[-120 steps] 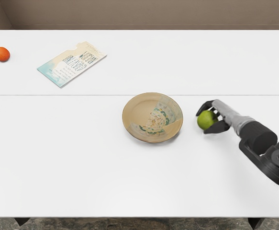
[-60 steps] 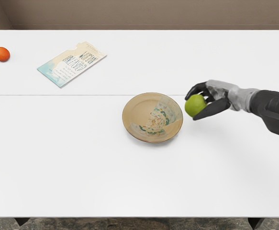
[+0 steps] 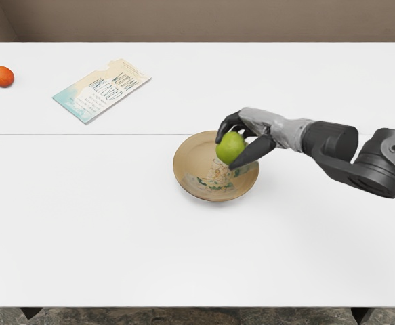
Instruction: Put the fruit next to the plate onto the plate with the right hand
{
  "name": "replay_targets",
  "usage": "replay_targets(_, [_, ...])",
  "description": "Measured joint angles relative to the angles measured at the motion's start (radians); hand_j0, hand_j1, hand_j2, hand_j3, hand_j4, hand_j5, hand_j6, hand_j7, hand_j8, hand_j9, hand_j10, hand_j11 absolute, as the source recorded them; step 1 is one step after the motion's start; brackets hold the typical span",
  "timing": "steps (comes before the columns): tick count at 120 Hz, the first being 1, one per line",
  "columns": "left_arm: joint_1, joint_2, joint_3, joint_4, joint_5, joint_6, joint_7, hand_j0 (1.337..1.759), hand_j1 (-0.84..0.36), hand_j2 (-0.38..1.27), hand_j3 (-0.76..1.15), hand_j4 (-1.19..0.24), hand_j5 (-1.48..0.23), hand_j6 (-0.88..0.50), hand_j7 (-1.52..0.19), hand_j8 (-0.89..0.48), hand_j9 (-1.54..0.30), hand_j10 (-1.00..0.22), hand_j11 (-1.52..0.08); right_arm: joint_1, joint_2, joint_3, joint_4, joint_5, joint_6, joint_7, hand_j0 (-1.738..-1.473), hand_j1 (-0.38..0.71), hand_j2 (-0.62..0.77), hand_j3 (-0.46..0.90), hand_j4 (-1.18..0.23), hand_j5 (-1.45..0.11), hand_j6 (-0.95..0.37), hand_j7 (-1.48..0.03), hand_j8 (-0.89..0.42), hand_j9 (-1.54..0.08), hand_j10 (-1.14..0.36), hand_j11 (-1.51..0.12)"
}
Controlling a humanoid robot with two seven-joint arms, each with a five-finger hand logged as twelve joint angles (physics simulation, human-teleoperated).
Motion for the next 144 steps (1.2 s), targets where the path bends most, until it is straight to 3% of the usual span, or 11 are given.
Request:
replay_targets(33, [0.000, 0.000, 0.000, 0.000, 0.000, 0.000, 0.000, 1.658, 0.07, 0.05, 0.00, -0.23, -0.30, -0.23, -0.30, -0.23, -0.30, -0.23, -0.30, 0.016, 0.101, -0.049, -0.046, -0.111, -0.003, -0.001, -1.639, 0.23, 0.10, 0.00, -0.76, -0.99, -0.34, -1.01, -0.28, -1.01, -0.47, -1.02])
replay_targets(61, [0.000, 0.000, 0.000, 0.000, 0.000, 0.000, 0.000, 1.658, 0.07, 0.05, 0.00, -0.23, -0.30, -0.23, -0.30, -0.23, -0.30, -0.23, -0.30, 0.020, 0.122, -0.063, -0.063, -0.125, -0.004, -0.002, -1.641, 0.21, 0.08, 0.00, -0.80, -0.93, -0.36, -0.96, -0.30, -0.96, -0.48, -0.97])
replay_targets(80, [0.000, 0.000, 0.000, 0.000, 0.000, 0.000, 0.000, 1.658, 0.07, 0.05, 0.00, -0.23, -0.30, -0.23, -0.30, -0.23, -0.30, -0.23, -0.30, 0.020, 0.120, -0.063, -0.070, -0.119, -0.004, -0.002, -1.646, 0.17, 0.00, 0.00, -0.64, -0.76, -0.45, -0.78, -0.37, -0.78, -0.54, -0.79])
replay_targets(93, [0.000, 0.000, 0.000, 0.000, 0.000, 0.000, 0.000, 1.658, 0.07, 0.05, 0.00, -0.23, -0.30, -0.23, -0.30, -0.23, -0.30, -0.23, -0.30, 0.020, 0.118, -0.062, -0.073, -0.110, -0.004, -0.002, -1.651, 0.10, -0.02, 0.00, -0.50, -0.60, -0.49, -0.62, -0.35, -0.62, -0.58, -0.63])
replay_targets(122, [0.000, 0.000, 0.000, 0.000, 0.000, 0.000, 0.000, 1.658, 0.07, 0.05, 0.00, -0.23, -0.30, -0.23, -0.30, -0.23, -0.30, -0.23, -0.30, 0.022, 0.087, -0.045, -0.074, -0.052, 0.006, 0.001, -1.656, -0.08, -0.03, 0.00, -0.26, -0.33, -0.27, -0.33, -0.22, -0.33, -0.31, -0.34])
replay_targets(144, [0.000, 0.000, 0.001, 0.000, 0.000, 0.000, 0.000, 1.658, 0.07, 0.05, 0.00, -0.23, -0.30, -0.23, -0.30, -0.23, -0.30, -0.23, -0.30, 0.026, -0.016, 0.041, -0.074, 0.216, 0.135, 0.009, -1.657, -0.20, -0.02, 0.00, -0.14, -0.18, -0.14, -0.18, -0.12, -0.18, -0.16, -0.18])
